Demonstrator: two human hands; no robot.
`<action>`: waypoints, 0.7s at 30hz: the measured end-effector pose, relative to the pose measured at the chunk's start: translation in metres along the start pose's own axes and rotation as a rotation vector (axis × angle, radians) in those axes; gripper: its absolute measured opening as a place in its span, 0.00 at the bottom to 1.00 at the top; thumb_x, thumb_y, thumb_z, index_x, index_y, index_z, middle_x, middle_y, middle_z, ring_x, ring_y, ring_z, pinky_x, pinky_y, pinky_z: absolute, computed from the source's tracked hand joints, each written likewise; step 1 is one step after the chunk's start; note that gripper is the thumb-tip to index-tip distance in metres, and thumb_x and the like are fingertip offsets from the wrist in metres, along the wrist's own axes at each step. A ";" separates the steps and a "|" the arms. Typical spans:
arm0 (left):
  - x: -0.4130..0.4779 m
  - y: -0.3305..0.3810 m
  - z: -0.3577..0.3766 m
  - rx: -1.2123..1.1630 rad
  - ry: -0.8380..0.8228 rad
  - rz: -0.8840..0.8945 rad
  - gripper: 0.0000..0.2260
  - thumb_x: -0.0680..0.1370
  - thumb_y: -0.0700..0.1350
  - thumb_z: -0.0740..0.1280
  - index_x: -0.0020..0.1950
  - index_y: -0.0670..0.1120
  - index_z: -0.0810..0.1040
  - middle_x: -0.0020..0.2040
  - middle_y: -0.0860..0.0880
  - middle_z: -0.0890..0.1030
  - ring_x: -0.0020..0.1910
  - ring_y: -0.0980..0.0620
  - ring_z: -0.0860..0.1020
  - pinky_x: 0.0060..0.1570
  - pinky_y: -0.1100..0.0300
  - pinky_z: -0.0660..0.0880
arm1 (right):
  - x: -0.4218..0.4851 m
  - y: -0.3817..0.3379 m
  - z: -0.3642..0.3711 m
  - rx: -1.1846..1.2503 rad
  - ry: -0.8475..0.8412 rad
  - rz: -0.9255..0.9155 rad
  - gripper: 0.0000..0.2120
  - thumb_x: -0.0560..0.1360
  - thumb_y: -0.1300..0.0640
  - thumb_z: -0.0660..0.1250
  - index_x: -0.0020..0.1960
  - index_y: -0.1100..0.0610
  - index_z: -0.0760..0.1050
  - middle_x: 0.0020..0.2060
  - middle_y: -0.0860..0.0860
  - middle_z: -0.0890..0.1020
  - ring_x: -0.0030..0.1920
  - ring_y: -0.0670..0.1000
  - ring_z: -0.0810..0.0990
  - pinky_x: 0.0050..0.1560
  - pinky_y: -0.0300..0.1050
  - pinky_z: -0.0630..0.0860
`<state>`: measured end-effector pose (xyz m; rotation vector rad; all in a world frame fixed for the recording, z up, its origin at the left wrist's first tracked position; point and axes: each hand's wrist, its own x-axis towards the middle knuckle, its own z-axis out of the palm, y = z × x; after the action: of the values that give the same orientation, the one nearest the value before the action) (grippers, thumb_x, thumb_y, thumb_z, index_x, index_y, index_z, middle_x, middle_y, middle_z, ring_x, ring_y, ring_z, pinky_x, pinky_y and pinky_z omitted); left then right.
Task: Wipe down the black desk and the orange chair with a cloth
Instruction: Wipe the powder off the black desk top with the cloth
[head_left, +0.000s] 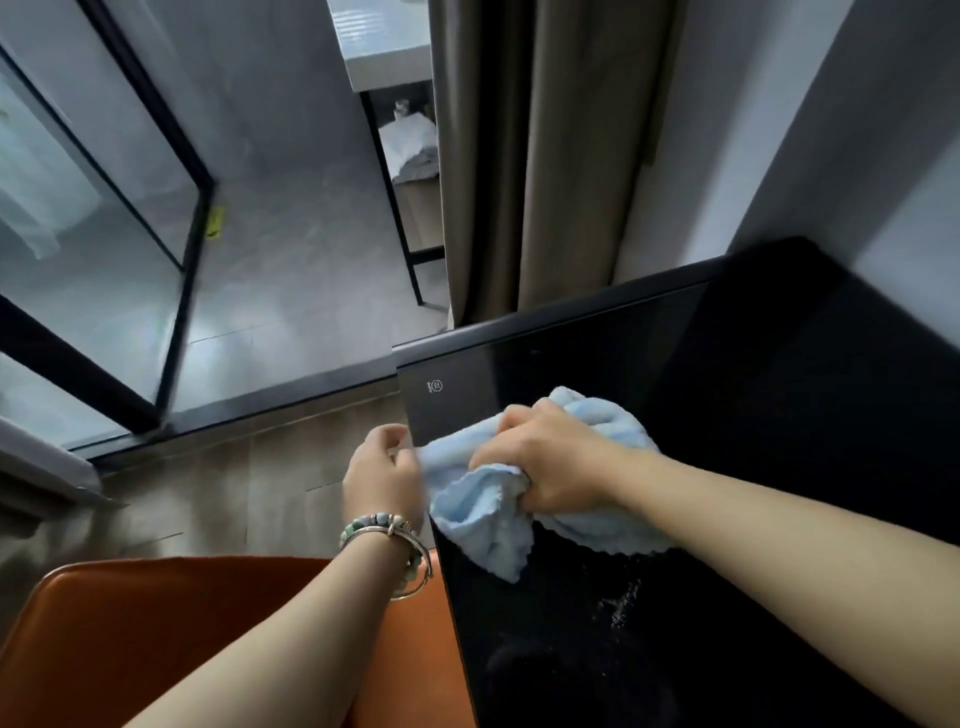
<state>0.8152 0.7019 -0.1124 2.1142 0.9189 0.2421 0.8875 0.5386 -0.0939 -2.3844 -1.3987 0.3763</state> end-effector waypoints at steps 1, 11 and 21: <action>-0.004 0.000 0.003 0.028 -0.027 0.060 0.13 0.76 0.39 0.59 0.57 0.49 0.77 0.56 0.47 0.79 0.53 0.48 0.75 0.47 0.62 0.65 | -0.006 0.009 -0.010 0.006 0.096 0.055 0.15 0.66 0.54 0.70 0.52 0.43 0.77 0.41 0.40 0.76 0.50 0.43 0.65 0.51 0.46 0.59; -0.042 -0.014 0.026 0.340 -0.322 0.359 0.21 0.79 0.44 0.58 0.72 0.51 0.62 0.74 0.54 0.59 0.74 0.53 0.55 0.70 0.54 0.58 | -0.008 0.068 -0.017 -0.190 0.024 0.648 0.20 0.67 0.39 0.63 0.58 0.36 0.65 0.63 0.46 0.69 0.66 0.54 0.64 0.58 0.53 0.62; 0.000 0.003 0.038 0.738 -0.383 0.433 0.24 0.80 0.52 0.53 0.75 0.52 0.52 0.77 0.55 0.47 0.75 0.46 0.44 0.71 0.43 0.44 | -0.027 0.051 -0.043 -0.116 0.279 0.585 0.13 0.71 0.52 0.63 0.56 0.47 0.72 0.47 0.51 0.77 0.53 0.59 0.72 0.49 0.50 0.62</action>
<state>0.8337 0.6774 -0.1350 2.8894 0.3237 -0.3373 0.9318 0.4846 -0.0760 -2.7801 -0.6007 0.0934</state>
